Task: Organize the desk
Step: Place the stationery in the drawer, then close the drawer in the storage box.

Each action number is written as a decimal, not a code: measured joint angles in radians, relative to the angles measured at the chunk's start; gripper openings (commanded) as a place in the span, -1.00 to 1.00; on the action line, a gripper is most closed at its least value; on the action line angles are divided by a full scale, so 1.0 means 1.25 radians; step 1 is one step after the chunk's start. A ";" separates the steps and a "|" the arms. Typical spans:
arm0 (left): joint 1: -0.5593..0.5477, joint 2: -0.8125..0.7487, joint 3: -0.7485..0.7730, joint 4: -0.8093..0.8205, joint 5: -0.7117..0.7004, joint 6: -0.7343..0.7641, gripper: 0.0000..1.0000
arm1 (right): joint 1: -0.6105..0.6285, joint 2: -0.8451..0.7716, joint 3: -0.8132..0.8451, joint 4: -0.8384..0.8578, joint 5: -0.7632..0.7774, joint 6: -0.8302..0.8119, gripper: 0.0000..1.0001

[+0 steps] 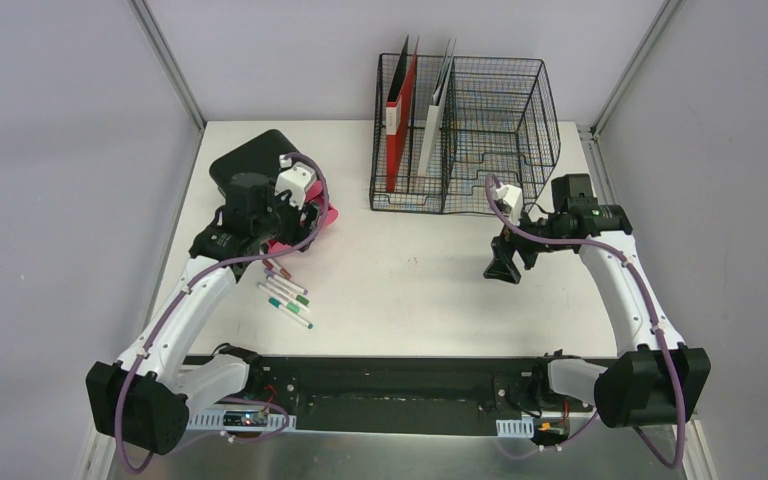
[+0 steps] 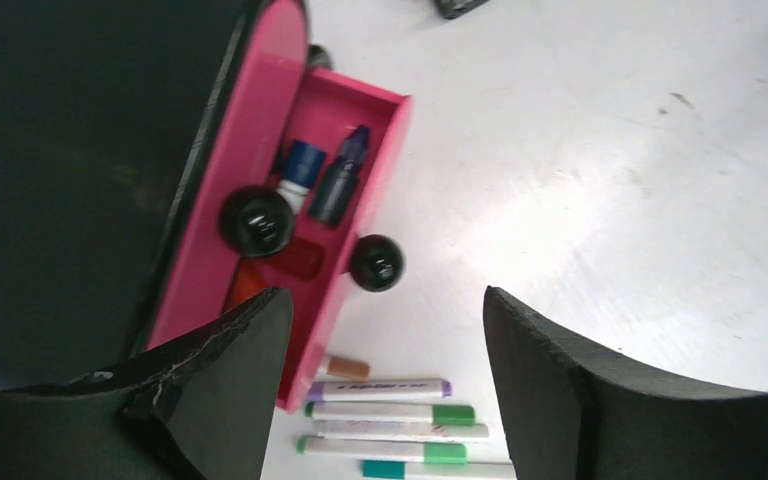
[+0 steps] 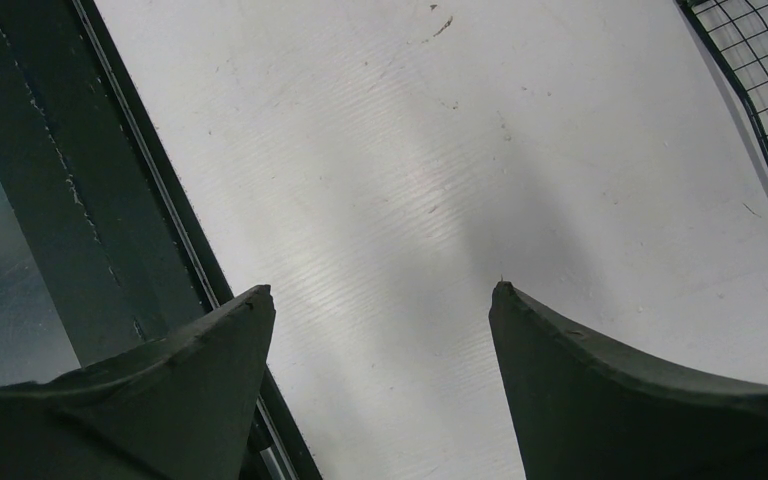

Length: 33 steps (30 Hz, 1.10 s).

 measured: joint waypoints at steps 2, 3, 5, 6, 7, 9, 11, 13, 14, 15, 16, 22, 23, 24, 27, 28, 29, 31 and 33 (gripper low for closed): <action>0.000 0.001 0.000 -0.001 0.052 0.000 0.45 | -0.001 0.000 0.000 0.000 0.000 0.000 0.64; 0.000 0.002 0.000 -0.001 0.089 0.000 0.44 | -0.001 0.000 0.000 0.000 0.000 -0.001 0.64; 0.000 0.005 0.000 -0.001 0.132 0.000 0.36 | -0.002 0.000 -0.001 0.000 0.000 -0.002 0.64; 0.000 0.009 0.000 -0.001 0.155 0.000 0.30 | -0.002 0.000 -0.001 0.000 0.000 -0.002 0.64; 0.000 0.018 0.000 -0.002 0.182 0.000 0.22 | -0.002 0.000 -0.001 0.000 0.000 -0.002 0.64; 0.000 0.040 0.000 -0.004 0.224 0.000 0.16 | -0.002 0.000 -0.001 0.000 0.000 -0.002 0.64; 0.000 0.067 0.000 -0.012 0.258 0.003 0.08 | -0.002 0.000 -0.001 0.000 0.000 -0.002 0.64; 0.000 0.089 0.001 -0.017 0.273 0.002 0.01 | -0.003 0.000 -0.001 0.000 0.000 -0.002 0.65; 0.000 0.099 0.001 -0.018 0.279 -0.001 -0.06 | -0.003 0.000 -0.001 0.000 0.000 -0.002 0.65; 0.000 0.109 0.004 -0.020 0.280 -0.008 -0.14 | -0.003 0.000 -0.001 0.000 0.000 -0.002 0.65; -0.001 0.117 0.007 -0.020 0.280 -0.014 -0.21 | -0.003 0.000 -0.001 0.000 0.000 -0.002 0.65; -0.049 0.153 0.018 -0.016 0.244 -0.027 -0.68 | -0.003 0.000 -0.002 0.000 0.000 -0.002 0.65; -0.075 0.160 0.018 -0.016 0.221 -0.022 -0.82 | -0.003 0.000 -0.001 0.000 0.000 -0.002 0.65; -0.092 0.165 0.018 -0.016 0.203 -0.018 -1.00 | -0.003 0.000 -0.001 0.000 0.000 -0.002 0.65; -0.150 0.184 0.018 -0.016 0.111 0.007 -1.00 | -0.004 0.000 -0.002 0.000 0.000 -0.002 0.65; -0.162 0.190 0.018 -0.016 0.082 0.014 -1.00 | -0.004 0.000 -0.002 0.000 0.000 -0.002 0.65; -0.175 0.200 0.019 -0.016 0.052 0.020 -1.00 | -0.004 0.000 -0.002 0.000 0.000 -0.002 0.66; -0.190 0.229 0.024 -0.019 -0.016 0.032 -1.00 | -0.004 0.000 -0.002 0.000 0.000 -0.002 0.66; -0.191 0.265 0.033 -0.023 -0.066 0.039 -1.00 | -0.004 0.000 -0.002 0.000 0.000 -0.002 0.66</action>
